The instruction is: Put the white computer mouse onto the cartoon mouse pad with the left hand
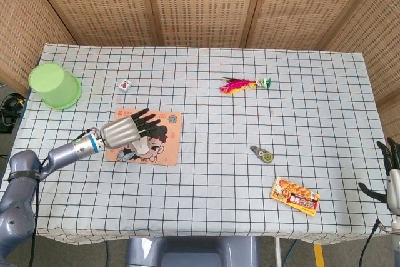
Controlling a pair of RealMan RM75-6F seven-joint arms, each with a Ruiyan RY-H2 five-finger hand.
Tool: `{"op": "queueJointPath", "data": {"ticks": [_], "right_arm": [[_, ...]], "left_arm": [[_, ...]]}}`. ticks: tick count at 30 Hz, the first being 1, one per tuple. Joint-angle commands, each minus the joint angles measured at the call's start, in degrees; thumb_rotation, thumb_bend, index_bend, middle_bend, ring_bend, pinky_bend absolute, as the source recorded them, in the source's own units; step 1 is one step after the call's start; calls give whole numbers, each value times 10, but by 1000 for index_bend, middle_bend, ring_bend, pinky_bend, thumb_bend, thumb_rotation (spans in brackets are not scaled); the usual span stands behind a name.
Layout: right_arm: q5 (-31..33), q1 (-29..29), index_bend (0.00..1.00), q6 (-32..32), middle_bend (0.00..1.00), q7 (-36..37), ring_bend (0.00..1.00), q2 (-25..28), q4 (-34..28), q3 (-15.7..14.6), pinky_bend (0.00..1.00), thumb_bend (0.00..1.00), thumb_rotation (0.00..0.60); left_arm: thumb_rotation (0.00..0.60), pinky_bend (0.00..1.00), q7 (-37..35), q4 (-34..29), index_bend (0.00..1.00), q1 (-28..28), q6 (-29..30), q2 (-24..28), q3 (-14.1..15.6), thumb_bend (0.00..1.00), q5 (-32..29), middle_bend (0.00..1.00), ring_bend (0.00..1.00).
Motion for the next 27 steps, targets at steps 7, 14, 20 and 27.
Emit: {"op": "queueJointPath", "data": {"ticks": [7,14,20,27], "right_arm": [[-10,2,126,-3,0,6,0,2,-3,-6,0,75,600],[-28,0,125,9,0,6,0,10,-14,-12,0,75,600],[-39,0,122,7,0,0,0,17,-26,-22,0,75,600],[-55,0,121,13,0,-10,0,17,-35,-30,0,75,600]], "left_arm": [[600,36,60,-210,61,102,66,65,-89,190,-110,0,0],[600,0,283,-640,45,225,73,198,-103,161,-223,0,0],[600,0,357,-756,1,301,130,212,-104,135,-265,0,0],[600,0,364,-785,0,355,173,215,-104,128,-277,0,0]]}}
